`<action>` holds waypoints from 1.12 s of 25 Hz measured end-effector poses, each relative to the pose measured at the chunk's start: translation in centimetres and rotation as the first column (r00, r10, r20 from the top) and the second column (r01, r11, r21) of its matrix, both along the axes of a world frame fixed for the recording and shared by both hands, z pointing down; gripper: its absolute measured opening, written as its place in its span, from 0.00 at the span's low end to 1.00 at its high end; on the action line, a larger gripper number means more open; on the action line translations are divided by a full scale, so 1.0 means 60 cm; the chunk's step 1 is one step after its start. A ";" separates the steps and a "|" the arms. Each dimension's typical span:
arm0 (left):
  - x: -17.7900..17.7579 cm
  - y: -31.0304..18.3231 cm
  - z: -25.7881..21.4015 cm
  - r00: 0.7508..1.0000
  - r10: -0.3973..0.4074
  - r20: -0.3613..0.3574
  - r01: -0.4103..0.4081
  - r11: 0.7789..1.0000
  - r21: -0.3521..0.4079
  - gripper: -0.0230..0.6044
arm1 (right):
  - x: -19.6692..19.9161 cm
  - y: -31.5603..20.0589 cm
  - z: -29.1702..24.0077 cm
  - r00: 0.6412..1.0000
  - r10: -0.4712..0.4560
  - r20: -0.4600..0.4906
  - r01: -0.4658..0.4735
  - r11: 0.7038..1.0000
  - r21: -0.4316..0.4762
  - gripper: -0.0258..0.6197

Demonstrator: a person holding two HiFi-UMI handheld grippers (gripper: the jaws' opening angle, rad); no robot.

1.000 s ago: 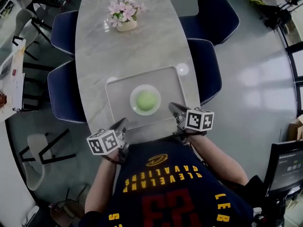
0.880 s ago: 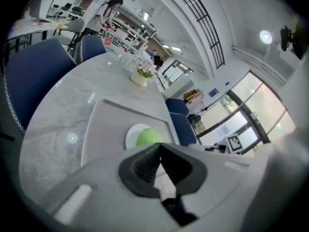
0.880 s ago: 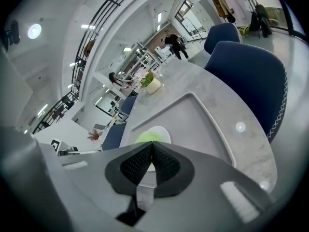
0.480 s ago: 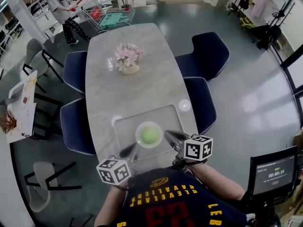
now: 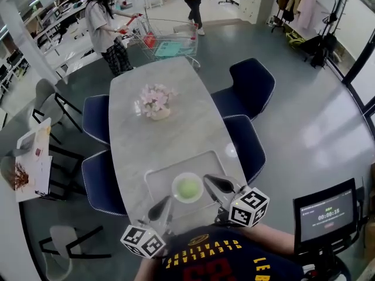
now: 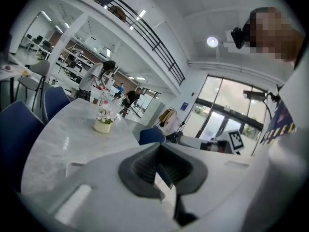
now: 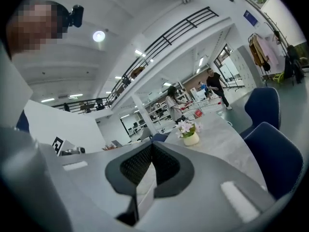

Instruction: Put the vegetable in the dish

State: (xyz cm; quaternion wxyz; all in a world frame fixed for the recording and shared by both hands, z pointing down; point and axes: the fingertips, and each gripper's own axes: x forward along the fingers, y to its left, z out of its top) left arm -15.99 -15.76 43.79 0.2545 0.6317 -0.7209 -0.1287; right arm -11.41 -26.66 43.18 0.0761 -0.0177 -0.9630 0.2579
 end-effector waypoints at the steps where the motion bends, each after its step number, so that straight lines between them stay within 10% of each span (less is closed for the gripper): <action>1: 0.007 0.003 -0.008 1.000 -0.001 0.002 0.001 1.000 0.013 0.04 | 0.005 0.010 -0.010 1.000 -0.004 0.018 0.004 1.000 0.014 0.05; 28: 0.057 -0.008 0.000 0.995 0.063 0.075 -0.060 0.997 -0.044 0.04 | 0.033 0.047 -0.041 0.993 -0.086 0.086 0.074 0.987 0.140 0.05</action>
